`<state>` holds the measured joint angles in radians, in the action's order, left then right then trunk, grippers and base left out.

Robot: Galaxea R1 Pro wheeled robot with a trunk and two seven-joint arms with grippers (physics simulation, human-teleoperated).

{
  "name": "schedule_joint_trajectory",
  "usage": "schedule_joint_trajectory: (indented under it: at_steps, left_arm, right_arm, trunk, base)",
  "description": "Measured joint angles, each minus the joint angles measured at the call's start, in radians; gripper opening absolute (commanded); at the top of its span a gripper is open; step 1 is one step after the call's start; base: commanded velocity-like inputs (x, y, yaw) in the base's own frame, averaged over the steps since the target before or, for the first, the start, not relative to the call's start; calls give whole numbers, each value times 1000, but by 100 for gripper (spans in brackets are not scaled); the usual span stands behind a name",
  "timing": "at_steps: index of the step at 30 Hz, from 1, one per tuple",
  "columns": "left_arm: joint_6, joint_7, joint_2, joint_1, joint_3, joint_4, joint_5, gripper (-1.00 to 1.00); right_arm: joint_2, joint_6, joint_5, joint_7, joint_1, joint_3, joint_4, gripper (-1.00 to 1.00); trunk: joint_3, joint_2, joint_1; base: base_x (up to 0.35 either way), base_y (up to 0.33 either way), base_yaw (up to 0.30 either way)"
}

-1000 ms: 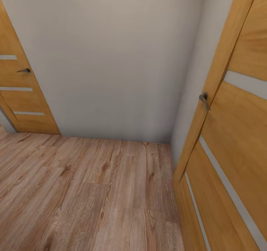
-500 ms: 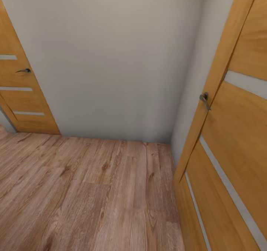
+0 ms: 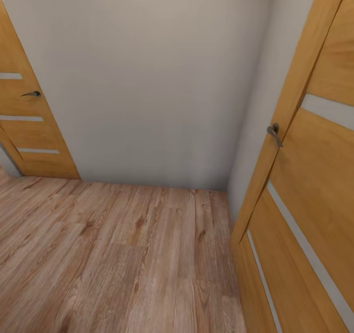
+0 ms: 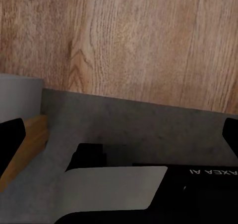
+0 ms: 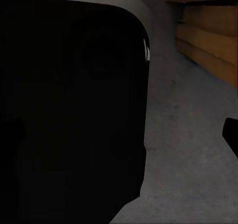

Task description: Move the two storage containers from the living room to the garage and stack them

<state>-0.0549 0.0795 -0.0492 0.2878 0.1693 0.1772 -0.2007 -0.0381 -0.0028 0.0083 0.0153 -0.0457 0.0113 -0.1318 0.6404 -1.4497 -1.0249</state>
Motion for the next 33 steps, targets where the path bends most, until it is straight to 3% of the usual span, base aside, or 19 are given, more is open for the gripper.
schedule_joint_trajectory:
  at_steps: [33]
  left_arm:
    - [0,0,-8,0,0,0,0,100]
  right_arm:
    - [0,0,0,0,0,0,0,100]
  trunk:
    - [0,0,0]
  base:
    - [158,6,0]
